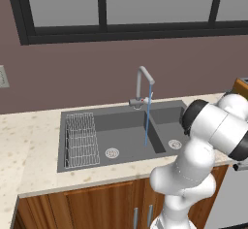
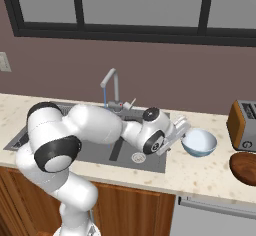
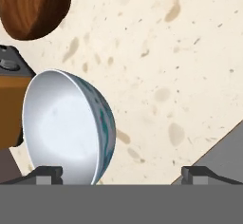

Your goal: Rinse each bowl for a few seconds and place them down in the sink or on the counter.

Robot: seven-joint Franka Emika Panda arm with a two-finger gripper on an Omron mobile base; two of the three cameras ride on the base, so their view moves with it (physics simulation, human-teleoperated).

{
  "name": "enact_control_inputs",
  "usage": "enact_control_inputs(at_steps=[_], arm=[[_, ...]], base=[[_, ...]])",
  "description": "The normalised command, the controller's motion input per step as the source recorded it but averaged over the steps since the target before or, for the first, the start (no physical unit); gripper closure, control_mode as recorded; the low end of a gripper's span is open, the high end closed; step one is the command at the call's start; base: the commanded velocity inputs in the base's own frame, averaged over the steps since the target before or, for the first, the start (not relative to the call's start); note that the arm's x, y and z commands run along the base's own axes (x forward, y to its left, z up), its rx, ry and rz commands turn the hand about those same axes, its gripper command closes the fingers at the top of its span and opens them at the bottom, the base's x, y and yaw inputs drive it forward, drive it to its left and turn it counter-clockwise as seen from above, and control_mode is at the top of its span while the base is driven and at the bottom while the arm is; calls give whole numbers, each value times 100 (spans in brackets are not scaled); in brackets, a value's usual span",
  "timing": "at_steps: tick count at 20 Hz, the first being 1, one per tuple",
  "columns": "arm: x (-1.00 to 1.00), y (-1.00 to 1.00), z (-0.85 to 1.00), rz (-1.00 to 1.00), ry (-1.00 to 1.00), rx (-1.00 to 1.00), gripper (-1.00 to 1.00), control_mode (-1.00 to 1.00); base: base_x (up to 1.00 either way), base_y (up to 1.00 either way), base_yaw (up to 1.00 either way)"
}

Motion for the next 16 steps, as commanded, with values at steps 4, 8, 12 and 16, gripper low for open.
enact_control_inputs(at_steps=[4,8,12,16], arm=[[18,-14,-12,0,-4,4,-100,-100],[19,-17,-10,1,-4,4,-100,-100],[14,-19,-8,0,-3,5,-100,-100],[14,-20,-8,0,-2,5,-100,-100]], base=[[0,0,0],[0,0,0],[0,0,0],[0,0,0]])
